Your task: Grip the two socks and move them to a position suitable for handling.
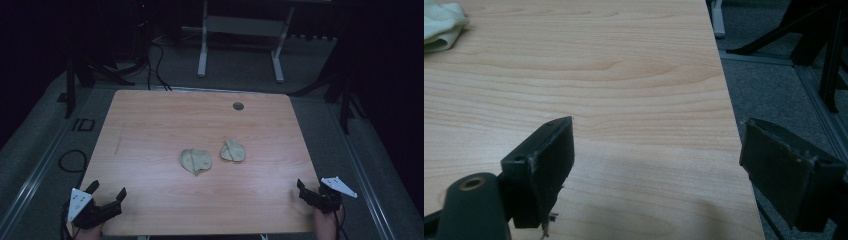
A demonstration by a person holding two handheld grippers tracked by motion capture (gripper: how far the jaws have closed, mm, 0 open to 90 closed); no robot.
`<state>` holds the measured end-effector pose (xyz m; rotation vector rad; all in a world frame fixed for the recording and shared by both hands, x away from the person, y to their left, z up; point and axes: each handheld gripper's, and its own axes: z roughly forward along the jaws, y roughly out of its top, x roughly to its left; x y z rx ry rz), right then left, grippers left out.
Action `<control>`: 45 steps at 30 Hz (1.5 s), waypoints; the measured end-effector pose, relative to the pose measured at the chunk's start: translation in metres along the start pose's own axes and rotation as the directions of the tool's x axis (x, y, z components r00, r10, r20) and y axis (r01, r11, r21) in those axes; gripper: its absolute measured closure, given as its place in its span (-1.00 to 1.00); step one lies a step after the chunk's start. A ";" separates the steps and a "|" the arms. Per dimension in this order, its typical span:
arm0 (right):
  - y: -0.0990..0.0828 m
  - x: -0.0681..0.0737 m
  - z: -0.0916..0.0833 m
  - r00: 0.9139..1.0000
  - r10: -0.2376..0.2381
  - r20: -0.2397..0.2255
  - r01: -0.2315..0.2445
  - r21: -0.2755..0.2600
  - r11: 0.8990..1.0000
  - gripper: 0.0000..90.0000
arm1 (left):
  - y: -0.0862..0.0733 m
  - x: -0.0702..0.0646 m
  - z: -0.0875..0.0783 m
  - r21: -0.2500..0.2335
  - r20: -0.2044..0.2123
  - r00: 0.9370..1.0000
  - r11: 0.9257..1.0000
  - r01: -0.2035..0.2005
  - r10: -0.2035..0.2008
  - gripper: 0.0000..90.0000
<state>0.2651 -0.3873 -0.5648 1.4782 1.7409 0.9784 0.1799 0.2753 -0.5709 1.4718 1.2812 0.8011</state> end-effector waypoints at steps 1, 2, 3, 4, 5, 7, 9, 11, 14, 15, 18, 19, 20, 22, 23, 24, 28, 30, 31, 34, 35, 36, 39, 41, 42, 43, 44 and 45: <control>0.000 0.000 0.000 1.000 0.000 -0.001 0.000 0.003 1.000 -0.68 | 0.000 -0.001 0.000 -0.005 0.003 1.000 1.000 -0.001 0.001 -0.95; 0.000 0.000 0.000 1.000 0.003 -0.003 -0.003 0.010 1.000 -0.68 | 0.000 -0.001 0.001 -0.009 0.007 1.000 1.000 0.004 -0.004 -0.95; 0.000 0.000 0.000 1.000 0.003 -0.003 -0.003 0.010 1.000 -0.68 | 0.000 -0.001 0.001 -0.009 0.007 1.000 1.000 0.004 -0.004 -0.95; -0.001 -0.001 -0.001 1.000 0.005 -0.004 -0.005 0.015 1.000 -0.69 | 0.001 -0.002 0.000 -0.018 0.004 1.000 1.000 0.008 -0.008 -0.95; -0.001 -0.001 -0.001 1.000 0.006 -0.003 -0.006 0.015 1.000 -0.69 | 0.001 -0.002 0.000 -0.018 0.004 1.000 1.000 0.008 -0.008 -0.95; 0.000 -0.001 -0.002 1.000 0.007 -0.005 -0.007 0.018 1.000 -0.69 | 0.002 -0.003 0.002 -0.024 -0.003 1.000 1.000 0.011 -0.011 -0.95; 0.001 -0.001 -0.003 1.000 0.008 -0.008 -0.008 0.020 1.000 -0.69 | 0.002 -0.005 0.002 -0.023 -0.022 1.000 1.000 0.006 -0.007 -0.95; 0.004 0.001 -0.006 1.000 0.008 -0.026 -0.008 0.022 1.000 -0.68 | 0.002 -0.006 0.003 -0.023 -0.018 1.000 1.000 0.008 -0.008 -0.95; 0.009 0.006 -0.007 0.999 0.007 -0.054 -0.005 0.035 0.999 -0.69 | 0.002 -0.007 0.003 -0.038 -0.008 1.000 0.999 0.015 -0.015 -0.95; 0.014 0.011 -0.005 0.998 0.009 -0.063 -0.006 0.061 0.998 -0.73 | 0.002 -0.007 0.003 -0.046 -0.004 1.000 0.999 0.021 -0.021 -0.95; 0.022 0.018 -0.004 0.993 0.010 -0.118 -0.002 0.063 0.998 -0.73 | 0.004 -0.010 0.000 -0.064 0.033 0.997 0.996 0.070 -0.068 -0.95; 0.024 0.021 -0.004 0.992 -0.012 -0.129 0.021 0.066 0.998 -0.73 | 0.004 -0.010 0.000 -0.064 0.033 0.997 0.996 0.070 -0.068 -0.95; 0.026 0.026 -0.002 0.990 -0.038 -0.137 0.049 0.077 0.996 -0.73 | 0.005 -0.012 0.001 -0.041 0.039 0.997 0.997 0.063 -0.061 -0.95; 0.028 0.034 0.002 0.985 -0.070 -0.160 0.086 0.092 0.992 -0.73 | 0.005 -0.016 0.002 -0.002 0.032 0.999 0.999 0.042 -0.042 -0.95; 0.029 0.038 0.004 0.982 -0.072 -0.175 0.090 0.096 0.991 -0.73 | 0.005 -0.017 0.003 0.019 0.039 0.998 0.999 0.042 -0.043 -0.95; 0.030 0.042 0.006 0.979 -0.071 -0.191 0.092 0.102 0.991 -0.73 | 0.005 -0.018 0.003 0.038 0.059 0.997 0.998 0.044 -0.046 -0.95; 0.034 0.058 0.017 0.971 -0.078 -0.227 0.107 0.117 0.987 -0.73 | 0.006 -0.024 0.002 0.049 0.091 0.996 0.999 0.016 -0.020 -0.95; 0.037 0.065 0.021 0.966 -0.088 -0.243 0.120 0.120 0.985 -0.70 | 0.007 -0.025 0.002 0.048 0.093 0.996 0.999 0.004 -0.009 -0.95; 0.037 0.065 0.021 0.966 -0.088 -0.243 0.120 0.120 0.985 -0.70 | 0.007 -0.025 0.002 0.048 0.093 0.996 0.999 0.004 -0.009 -0.95; 0.045 0.079 0.027 0.954 -0.110 -0.278 0.146 0.116 0.982 -0.70 | 0.007 -0.025 0.001 0.043 0.091 0.996 0.999 0.003 -0.007 -0.95; 0.048 0.082 0.029 0.951 -0.111 -0.288 0.149 0.112 0.982 -0.70 | 0.007 -0.025 0.001 0.041 0.094 0.996 0.999 0.004 -0.008 -0.95; 0.050 0.085 0.032 0.947 -0.113 -0.302 0.152 0.108 0.982 -0.69 | 0.007 -0.025 0.001 0.040 0.093 0.996 0.999 0.007 -0.011 -0.95; 0.055 0.093 0.036 0.940 -0.144 -0.308 0.179 0.086 0.980 -0.68 | 0.007 -0.024 0.000 0.036 0.096 0.995 0.999 0.011 -0.014 -0.95; 0.064 0.104 0.045 0.934 -0.160 -0.319 0.198 0.091 0.976 -0.68 | 0.007 -0.024 0.001 0.038 0.100 0.995 0.999 0.011 -0.015 -0.95; 0.067 0.107 0.049 0.932 -0.164 -0.323 0.203 0.091 0.975 -0.68 | 0.007 -0.024 0.001 0.044 0.100 0.995 0.999 0.007 -0.011 -0.95; 0.070 0.111 0.052 0.930 -0.167 -0.328 0.207 0.091 0.974 -0.68 | 0.006 -0.024 0.001 0.048 0.103 0.995 0.999 0.006 -0.010 -0.95; 0.073 0.115 0.055 0.928 -0.171 -0.331 0.212 0.092 0.973 -0.69 | 0.006 -0.024 0.001 0.048 0.103 0.995 0.999 0.006 -0.010 -0.95; 0.073 0.115 0.055 0.928 -0.171 -0.331 0.212 0.092 0.973 -0.69 | 0.006 -0.025 0.002 0.051 0.110 0.994 0.999 0.010 -0.015 -0.95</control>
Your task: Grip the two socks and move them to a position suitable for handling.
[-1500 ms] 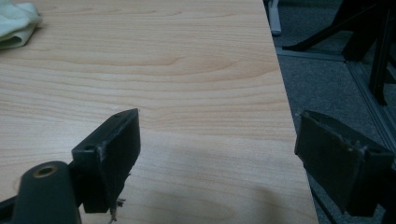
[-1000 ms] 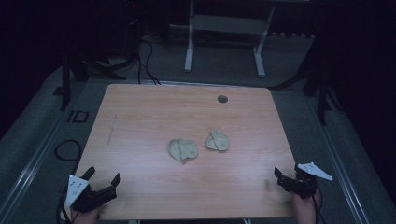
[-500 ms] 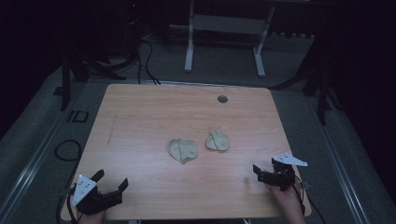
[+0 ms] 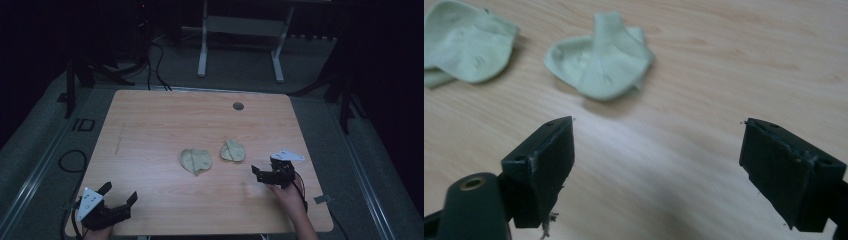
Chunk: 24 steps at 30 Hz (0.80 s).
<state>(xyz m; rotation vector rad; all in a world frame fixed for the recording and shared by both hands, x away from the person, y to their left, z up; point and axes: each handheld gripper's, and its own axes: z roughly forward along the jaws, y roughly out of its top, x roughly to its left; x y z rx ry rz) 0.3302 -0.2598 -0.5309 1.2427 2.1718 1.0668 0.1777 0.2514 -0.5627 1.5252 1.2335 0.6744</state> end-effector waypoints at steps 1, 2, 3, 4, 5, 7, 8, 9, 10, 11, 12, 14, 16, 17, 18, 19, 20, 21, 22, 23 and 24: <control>0.004 0.002 0.003 1.000 -0.006 -0.006 0.006 0.000 1.000 -0.70 | 0.000 0.000 0.000 0.003 -0.001 1.000 1.000 -0.003 0.003 -0.95; 0.004 0.002 0.003 1.000 -0.006 -0.006 0.006 0.000 1.000 -0.70 | 0.000 0.000 0.000 0.003 -0.001 1.000 1.000 -0.003 0.003 -0.95; 0.016 0.008 0.015 1.000 -0.014 -0.017 0.014 0.010 1.000 -0.70 | 0.000 0.000 0.000 0.004 0.004 1.000 1.000 -0.006 0.006 -0.95; 0.018 0.009 0.018 0.999 -0.013 -0.030 0.014 0.012 1.000 -0.69 | 0.000 0.000 0.000 0.004 0.004 1.000 1.000 -0.006 0.006 -0.95; 0.021 0.011 0.023 0.999 -0.017 -0.044 0.018 0.016 1.000 -0.68 | 0.000 0.000 0.000 0.005 0.006 1.000 1.000 -0.004 0.004 -0.95; 0.028 0.015 0.033 0.998 -0.029 -0.054 0.030 0.023 0.999 -0.68 | -0.001 0.000 0.000 0.006 0.008 1.000 1.000 -0.004 0.004 -0.95; 0.028 0.015 0.033 0.998 -0.029 -0.054 0.030 0.023 0.999 -0.68 | -0.001 0.000 0.000 0.006 0.008 1.000 1.000 -0.004 0.004 -0.95; 0.030 0.016 0.036 0.998 -0.031 -0.058 0.033 0.026 0.999 -0.68 | -0.001 0.001 0.000 0.007 0.012 1.000 1.000 -0.005 0.005 -0.95; 0.038 0.020 0.044 0.997 -0.036 -0.063 0.038 0.026 0.999 -0.68 | -0.001 0.001 -0.001 0.005 0.004 1.000 1.000 -0.011 0.011 -0.95; 0.041 0.022 0.048 0.997 -0.041 -0.067 0.043 0.031 0.999 -0.68 | -0.001 0.001 -0.001 0.005 0.004 1.000 1.000 -0.011 0.011 -0.95; 0.044 0.024 0.052 0.997 -0.046 -0.066 0.049 0.035 0.998 -0.68 | -0.001 0.001 -0.001 0.004 0.006 1.000 1.000 -0.010 0.010 -0.95; 0.050 0.027 0.059 0.996 -0.055 -0.072 0.058 0.038 0.998 -0.68 | -0.001 0.001 -0.001 0.003 0.001 1.000 1.000 -0.010 0.010 -0.95; 0.054 0.030 0.065 0.996 -0.052 -0.078 0.056 0.042 0.998 -0.67 | -0.001 0.002 0.000 0.004 0.001 1.000 1.000 -0.006 0.006 -0.95; 0.054 0.030 0.065 0.996 -0.052 -0.078 0.056 0.042 0.998 -0.67 | -0.002 0.002 0.000 0.007 0.000 1.000 1.000 -0.005 0.005 -0.95; 0.057 0.032 0.072 0.995 -0.057 -0.083 0.062 0.051 0.997 -0.65 | -0.002 0.002 0.000 0.010 0.002 1.000 1.000 0.000 0.000 -0.95; 0.059 0.033 0.076 0.995 -0.065 -0.080 0.069 0.047 0.997 -0.63 | -0.002 0.003 0.000 0.012 0.000 1.000 1.000 0.001 -0.001 -0.95; 0.060 0.034 0.079 0.994 -0.068 -0.080 0.072 0.049 0.996 -0.60 | -0.002 0.003 0.000 0.015 0.005 1.000 1.000 0.002 -0.002 -0.95; 0.061 0.034 0.082 0.995 -0.063 -0.080 0.067 0.051 0.996 -0.60 | -0.003 0.003 0.000 0.013 0.000 1.000 1.000 0.002 -0.002 -0.95; 0.062 0.034 0.085 0.995 -0.063 -0.080 0.067 0.055 0.996 -0.60 | -0.003 0.003 0.000 0.011 -0.001 1.000 1.000 0.002 -0.002 -0.95; 0.063 0.034 0.089 0.995 -0.065 -0.081 0.070 0.060 0.996 -0.59 | -0.003 0.003 0.000 0.011 0.001 1.000 1.000 0.002 -0.002 -0.95; 0.063 0.034 0.092 0.994 -0.067 -0.083 0.072 0.066 0.995 -0.55 | -0.003 0.003 0.000 0.010 -0.004 1.000 1.000 0.001 -0.001 -0.95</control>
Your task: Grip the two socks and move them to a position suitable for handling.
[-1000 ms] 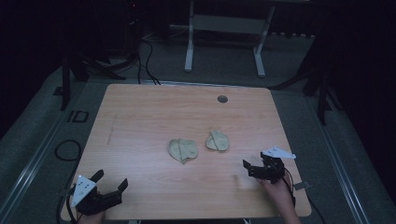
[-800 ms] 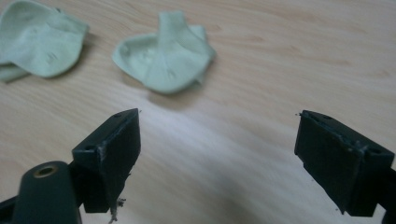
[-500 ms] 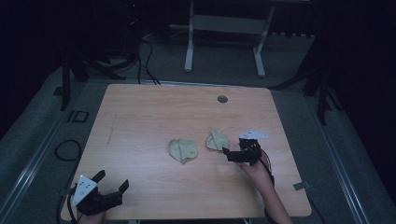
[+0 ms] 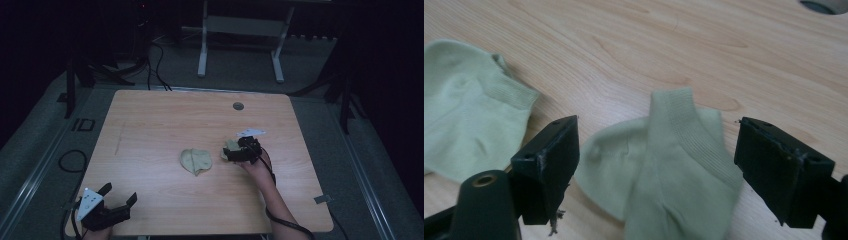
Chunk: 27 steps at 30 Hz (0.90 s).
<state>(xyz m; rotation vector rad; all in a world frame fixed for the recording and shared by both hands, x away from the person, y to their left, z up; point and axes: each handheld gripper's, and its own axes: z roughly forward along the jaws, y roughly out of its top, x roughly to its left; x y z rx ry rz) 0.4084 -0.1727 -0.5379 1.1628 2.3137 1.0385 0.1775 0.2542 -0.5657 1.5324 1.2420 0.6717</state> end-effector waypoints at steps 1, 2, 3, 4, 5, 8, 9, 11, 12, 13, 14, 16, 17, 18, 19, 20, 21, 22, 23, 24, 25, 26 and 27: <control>0.000 0.000 0.003 1.000 -0.001 0.008 0.001 0.007 1.000 -0.51 | 0.000 0.000 0.000 -0.001 -0.001 1.000 1.000 -0.001 0.001 -0.95; 0.000 0.000 0.003 1.000 -0.001 0.008 0.001 0.007 1.000 -0.51 | 0.000 0.000 0.000 -0.001 -0.001 1.000 1.000 -0.001 0.001 -0.95; 0.000 0.000 0.009 1.000 0.006 0.002 -0.006 0.022 1.000 -0.49 | 0.000 0.000 -0.001 -0.001 0.002 1.000 1.000 -0.001 0.001 -0.95; -0.001 0.000 0.013 1.000 -0.002 0.009 0.002 0.036 0.999 -0.48 | 0.000 0.001 -0.001 -0.001 -0.002 1.000 1.000 -0.002 0.002 -0.95; -0.002 0.000 0.016 1.000 -0.007 0.019 0.007 0.044 0.999 -0.47 | -0.001 0.002 -0.001 -0.002 0.007 1.000 1.000 0.006 -0.006 -0.95; -0.006 0.000 0.023 1.000 -0.005 0.030 0.003 0.061 0.998 -0.47 | -0.001 0.003 -0.001 0.000 0.003 1.000 1.000 0.009 -0.009 -0.95; -0.007 0.001 0.025 0.999 -0.019 0.039 0.017 0.054 0.998 -0.47 | -0.001 0.003 -0.001 0.000 0.003 1.000 1.000 0.009 -0.009 -0.95; -0.008 0.004 0.026 0.998 -0.038 0.053 0.035 0.060 0.998 -0.47 | -0.001 0.003 -0.001 0.003 0.002 1.000 1.000 0.009 -0.009 -0.95; -0.009 0.006 0.026 0.997 -0.052 0.057 0.048 0.065 0.997 -0.46 | -0.001 0.003 -0.001 0.003 0.002 1.000 1.000 0.009 -0.009 -0.95; -0.010 0.010 0.026 0.995 -0.075 0.072 0.071 0.067 0.995 -0.41 | -0.001 0.003 -0.001 0.002 0.001 1.000 1.000 0.009 -0.009 -0.95; -0.011 0.012 0.025 0.995 -0.078 0.068 0.074 0.063 0.995 -0.39 | -0.001 0.003 -0.001 0.002 0.001 1.000 1.000 0.009 -0.009 -0.95; -0.011 0.013 0.024 0.994 -0.077 0.072 0.073 0.062 0.995 -0.31 | -0.001 0.003 -0.001 0.000 -0.003 1.000 1.000 0.012 -0.012 -0.95; -0.011 0.013 0.024 0.994 -0.077 0.072 0.073 0.062 0.995 -0.31 | -0.001 0.003 -0.001 0.000 -0.003 1.000 1.000 0.012 -0.012 -0.95; -0.012 0.015 0.024 0.994 -0.080 0.076 0.075 0.058 0.995 -0.15 | 0.000 0.003 -0.001 0.000 -0.003 1.000 1.000 0.013 -0.013 -0.95; -0.012 0.015 0.024 0.994 -0.080 0.076 0.075 0.058 0.995 -0.15 | 0.000 0.003 -0.001 0.000 -0.003 1.000 1.000 0.013 -0.013 -0.95; -0.012 0.017 0.022 0.992 -0.082 0.097 0.077 0.056 0.995 0.08 | 0.000 0.003 -0.001 0.000 -0.004 1.000 1.000 0.013 -0.013 -0.95; -0.012 0.018 0.022 0.991 -0.081 0.105 0.076 0.054 0.996 0.14 | 0.000 0.002 -0.001 0.000 -0.003 1.000 1.000 0.013 -0.013 -0.95; -0.013 0.019 0.021 0.990 -0.078 0.114 0.072 0.052 0.996 0.27 | 0.000 0.002 -0.001 0.001 -0.001 1.000 1.000 0.012 -0.012 -0.95; -0.013 0.019 0.021 0.990 -0.078 0.114 0.072 0.052 0.996 0.27 | 0.000 0.002 -0.001 0.001 -0.001 1.000 1.000 0.012 -0.012 -0.95; -0.013 0.022 0.021 0.982 -0.104 0.157 0.096 0.060 0.994 0.58 | -0.001 0.002 0.000 0.004 0.000 1.000 1.000 0.009 -0.009 -0.95; -0.013 0.022 0.021 0.982 -0.104 0.157 0.096 0.060 0.994 0.58 | -0.001 0.002 0.000 0.004 0.000 1.000 1.000 0.009 -0.009 -0.95; -0.012 0.022 0.020 0.977 -0.119 0.179 0.108 0.072 0.992 0.72 | -0.001 0.002 0.000 0.006 0.001 1.000 1.000 0.007 -0.007 -0.95; -0.011 0.022 0.020 0.978 -0.112 0.178 0.100 0.076 0.992 0.75 | -0.001 0.002 0.000 0.007 0.003 1.000 1.000 0.007 -0.007 -0.95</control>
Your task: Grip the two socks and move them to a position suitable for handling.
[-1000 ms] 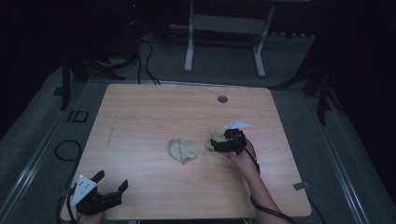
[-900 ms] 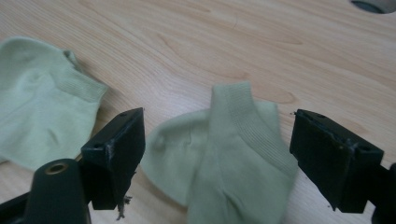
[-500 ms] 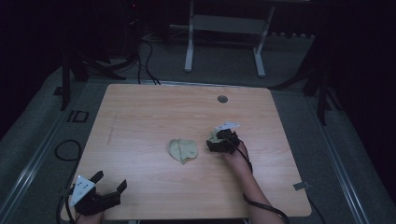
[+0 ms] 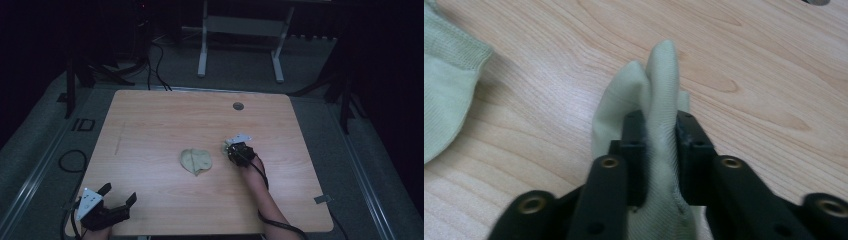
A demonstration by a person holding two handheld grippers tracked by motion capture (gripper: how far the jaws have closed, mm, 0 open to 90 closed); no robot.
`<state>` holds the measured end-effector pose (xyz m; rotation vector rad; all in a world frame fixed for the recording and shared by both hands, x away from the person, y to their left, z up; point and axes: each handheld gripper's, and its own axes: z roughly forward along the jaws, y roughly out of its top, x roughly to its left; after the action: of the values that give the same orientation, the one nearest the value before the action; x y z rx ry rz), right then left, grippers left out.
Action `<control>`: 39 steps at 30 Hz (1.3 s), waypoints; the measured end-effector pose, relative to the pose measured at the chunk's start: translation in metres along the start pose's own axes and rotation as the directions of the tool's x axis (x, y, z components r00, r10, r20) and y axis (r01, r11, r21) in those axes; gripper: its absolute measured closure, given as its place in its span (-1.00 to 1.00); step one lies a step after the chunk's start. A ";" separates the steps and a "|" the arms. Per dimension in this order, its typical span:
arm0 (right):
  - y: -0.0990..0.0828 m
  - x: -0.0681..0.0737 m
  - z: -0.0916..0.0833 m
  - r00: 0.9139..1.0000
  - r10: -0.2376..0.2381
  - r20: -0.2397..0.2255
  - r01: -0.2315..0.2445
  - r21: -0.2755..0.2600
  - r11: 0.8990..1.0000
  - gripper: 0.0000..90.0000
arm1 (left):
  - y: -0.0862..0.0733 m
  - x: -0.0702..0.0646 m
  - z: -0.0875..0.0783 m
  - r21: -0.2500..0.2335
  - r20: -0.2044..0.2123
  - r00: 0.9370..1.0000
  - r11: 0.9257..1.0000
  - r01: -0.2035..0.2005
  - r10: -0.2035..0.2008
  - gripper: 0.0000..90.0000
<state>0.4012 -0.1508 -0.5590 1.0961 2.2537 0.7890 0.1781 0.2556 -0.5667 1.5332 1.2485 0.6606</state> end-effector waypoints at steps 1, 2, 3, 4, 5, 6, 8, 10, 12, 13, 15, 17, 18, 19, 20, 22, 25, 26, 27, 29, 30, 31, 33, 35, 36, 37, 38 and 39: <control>0.001 -0.001 0.000 1.000 0.008 -0.009 -0.008 0.003 1.000 0.77 | 0.000 0.000 0.000 0.000 0.002 1.000 1.000 0.000 0.000 -0.95; 0.001 -0.001 0.000 1.000 0.008 -0.009 -0.008 0.003 1.000 0.77 | 0.000 0.000 0.000 0.000 0.001 1.000 1.000 -0.001 0.001 -0.95; 0.002 -0.004 -0.002 0.999 0.023 -0.023 -0.023 0.009 1.000 0.78 | 0.000 0.000 0.000 -0.001 0.002 1.000 1.000 -0.001 0.001 -0.95; 0.002 -0.004 -0.002 0.999 0.023 -0.023 -0.023 0.009 1.000 0.78 | 0.000 0.001 0.000 -0.004 0.003 1.000 1.000 0.001 -0.001 -0.95; 0.004 -0.005 -0.004 0.999 0.024 -0.034 -0.024 0.007 1.000 0.79 | 0.001 0.001 0.000 -0.005 0.001 1.000 1.000 0.002 -0.002 -0.95; 0.004 -0.006 -0.006 0.999 0.029 -0.035 -0.029 0.002 1.000 0.79 | 0.001 0.001 0.000 -0.007 -0.001 1.000 1.000 0.001 -0.001 -0.95; 0.006 -0.007 -0.011 0.998 0.040 -0.054 -0.041 -0.005 0.999 0.79 | 0.001 0.001 0.000 -0.010 -0.004 1.000 1.000 0.003 -0.003 -0.95; 0.007 -0.008 -0.014 0.997 0.046 -0.056 -0.047 -0.012 0.999 0.79 | 0.001 0.001 0.001 -0.012 -0.002 1.000 1.000 0.002 -0.003 -0.95; 0.011 -0.010 -0.025 0.996 0.053 -0.073 -0.054 -0.024 0.998 0.79 | -0.001 0.000 0.002 -0.027 -0.008 1.000 1.000 -0.007 0.007 -0.95; 0.012 -0.010 -0.029 0.996 0.049 -0.073 -0.051 -0.025 0.998 0.79 | -0.001 0.000 0.002 -0.027 -0.008 1.000 1.000 -0.007 0.007 -0.95; 0.013 -0.010 -0.032 0.996 0.050 -0.077 -0.053 -0.025 0.998 0.79 | -0.002 0.000 0.003 -0.026 -0.009 1.000 1.000 -0.016 0.015 -0.95; 0.012 -0.008 -0.043 0.995 0.052 -0.090 -0.054 -0.025 0.998 0.79 | -0.002 0.000 0.003 -0.022 -0.010 1.000 1.000 -0.020 0.020 -0.95; 0.012 -0.006 -0.047 0.994 0.053 -0.092 -0.056 -0.027 0.998 0.79 | -0.002 0.000 0.003 -0.024 -0.009 1.000 1.000 -0.017 0.017 -0.95; 0.011 -0.005 -0.053 0.993 0.058 -0.099 -0.062 -0.034 0.997 0.79 | -0.002 0.000 0.003 -0.030 -0.011 1.000 1.000 -0.009 0.009 -0.95; 0.010 -0.003 -0.058 0.992 0.060 -0.107 -0.065 -0.045 0.997 0.79 | -0.002 0.001 0.003 -0.031 -0.012 1.000 1.000 -0.006 0.006 -0.95; 0.010 0.001 -0.070 0.991 0.051 -0.120 -0.059 -0.065 0.996 0.79 | -0.002 0.001 0.003 -0.030 -0.011 1.000 1.000 0.001 -0.001 -0.95; 0.009 0.006 -0.082 0.991 0.036 -0.131 -0.048 -0.091 0.995 0.79 | -0.002 0.001 0.003 -0.030 -0.013 1.000 1.000 0.004 -0.004 -0.95; 0.009 0.008 -0.088 0.992 0.023 -0.128 -0.036 -0.101 0.994 0.79 | -0.002 0.001 0.003 -0.032 -0.013 1.000 0.999 0.004 -0.005 -0.95; 0.007 0.013 -0.100 0.991 0.018 -0.136 -0.035 -0.120 0.992 0.79 | -0.002 0.000 0.003 -0.033 -0.012 1.000 0.999 0.001 -0.002 -0.95; 0.004 0.021 -0.110 0.990 -0.005 -0.142 -0.014 -0.130 0.991 0.79 | -0.002 0.000 0.003 -0.033 -0.012 1.000 0.999 0.000 0.000 -0.95; 0.004 0.021 -0.110 0.990 -0.005 -0.142 -0.014 -0.130 0.991 0.79 | -0.002 0.000 0.004 -0.033 -0.012 1.000 0.999 0.000 -0.001 -0.95; -0.002 0.029 -0.120 0.989 -0.026 -0.144 0.005 -0.146 0.989 0.79 | -0.002 -0.001 0.004 -0.029 -0.009 1.000 1.000 0.000 0.000 -0.95; -0.009 0.036 -0.128 0.988 -0.049 -0.147 0.025 -0.162 0.987 0.79 | -0.002 -0.001 0.004 -0.029 -0.009 1.000 1.000 -0.001 0.001 -0.95; -0.013 0.038 -0.133 0.986 -0.044 -0.159 0.016 -0.172 0.985 0.79 | -0.002 -0.002 0.004 -0.031 -0.005 1.000 1.000 -0.002 0.002 -0.95; -0.020 0.045 -0.141 0.985 -0.053 -0.162 0.022 -0.185 0.983 0.79 | -0.002 -0.002 0.004 -0.031 -0.005 1.000 1.000 -0.004 0.004 -0.95; -0.024 0.048 -0.146 0.986 -0.060 -0.155 0.029 -0.193 0.981 0.79 | -0.002 -0.002 0.004 -0.030 -0.001 1.000 1.000 -0.004 0.004 -0.95; -0.024 0.048 -0.146 0.986 -0.060 -0.155 0.029 -0.193 0.981 0.79 | -0.002 -0.002 0.004 -0.030 -0.001 1.000 1.000 -0.004 0.004 -0.95; -0.032 0.052 -0.152 0.989 -0.051 -0.142 0.021 -0.204 0.979 0.79 | -0.002 -0.003 0.004 -0.028 0.002 1.000 1.000 -0.001 0.001 -0.95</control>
<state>0.2564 -0.1668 -0.4840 0.9261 2.2461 1.0884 0.1803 0.2514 -0.5694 1.5116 1.2322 0.6741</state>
